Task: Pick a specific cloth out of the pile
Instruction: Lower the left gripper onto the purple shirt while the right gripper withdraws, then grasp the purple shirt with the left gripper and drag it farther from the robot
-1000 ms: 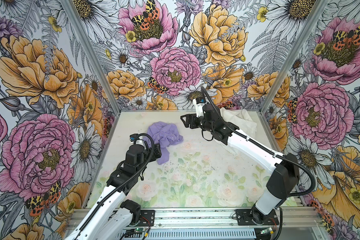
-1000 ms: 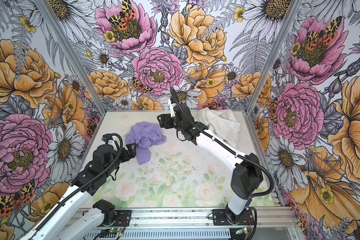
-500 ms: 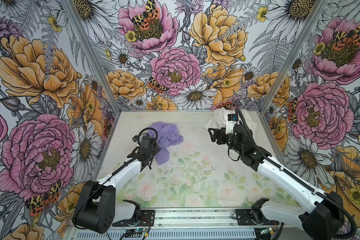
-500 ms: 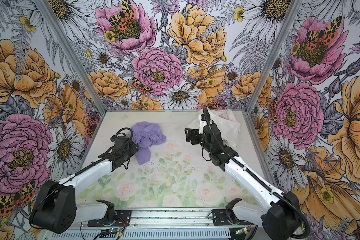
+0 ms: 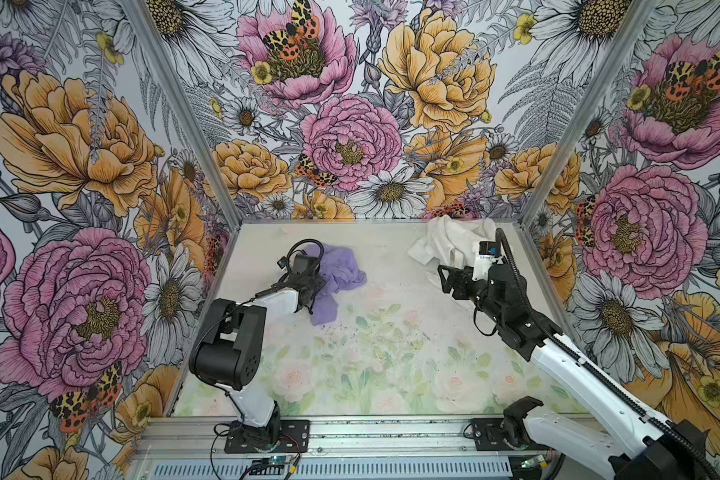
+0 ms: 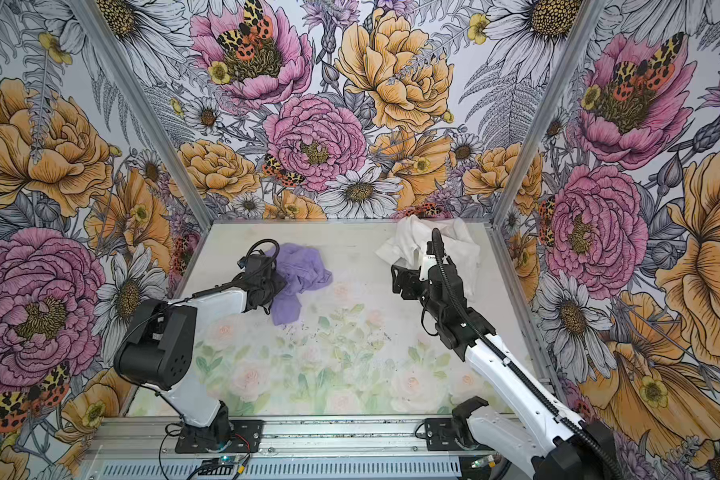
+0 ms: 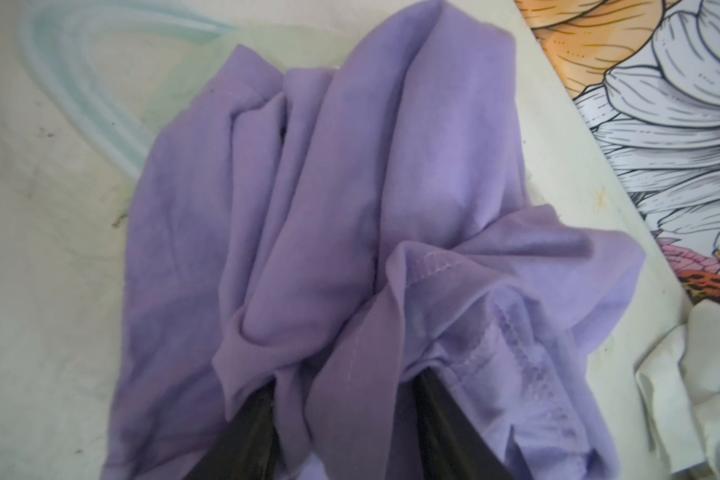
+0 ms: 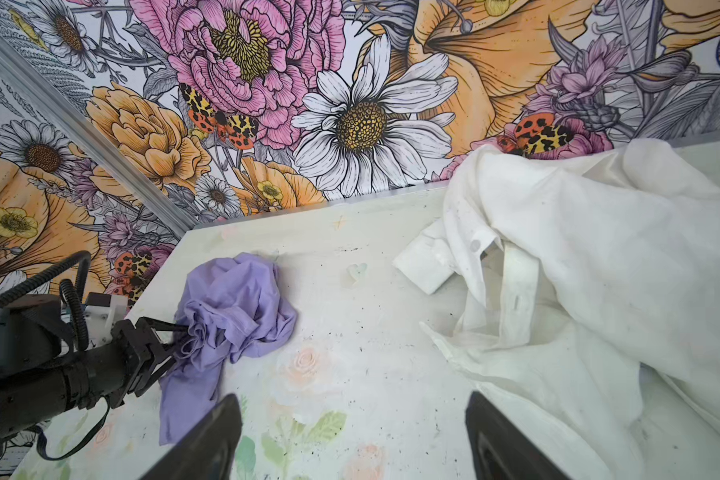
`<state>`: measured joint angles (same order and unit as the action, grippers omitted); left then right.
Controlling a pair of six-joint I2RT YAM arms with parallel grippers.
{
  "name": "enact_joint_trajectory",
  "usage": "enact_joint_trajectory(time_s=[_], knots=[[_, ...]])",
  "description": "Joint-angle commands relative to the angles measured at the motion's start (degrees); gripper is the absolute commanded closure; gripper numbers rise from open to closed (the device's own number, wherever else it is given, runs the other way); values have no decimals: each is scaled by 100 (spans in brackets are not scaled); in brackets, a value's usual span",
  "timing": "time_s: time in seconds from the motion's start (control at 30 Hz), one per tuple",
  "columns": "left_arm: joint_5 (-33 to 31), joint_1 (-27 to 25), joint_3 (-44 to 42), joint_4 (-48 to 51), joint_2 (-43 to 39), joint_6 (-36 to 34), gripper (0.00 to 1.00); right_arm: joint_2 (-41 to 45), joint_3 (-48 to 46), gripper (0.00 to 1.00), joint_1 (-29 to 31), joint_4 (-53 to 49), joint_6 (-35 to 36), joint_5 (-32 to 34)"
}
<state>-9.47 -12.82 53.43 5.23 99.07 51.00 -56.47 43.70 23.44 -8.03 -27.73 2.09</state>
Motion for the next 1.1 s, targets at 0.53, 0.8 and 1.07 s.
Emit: enact_joint_trajectory(time_s=[0.53, 0.8, 1.07], knots=[[341, 963, 2708, 384, 2248, -336, 75, 417, -231, 15, -497, -233, -35, -222], [26, 1086, 3392, 680, 2615, -820, 77, 406, -246, 15, -660, -248, -37, -348], [-209, 1341, 3728, 942, 2722, -1244, 81, 588, -375, 15, -803, -317, -23, -446]])
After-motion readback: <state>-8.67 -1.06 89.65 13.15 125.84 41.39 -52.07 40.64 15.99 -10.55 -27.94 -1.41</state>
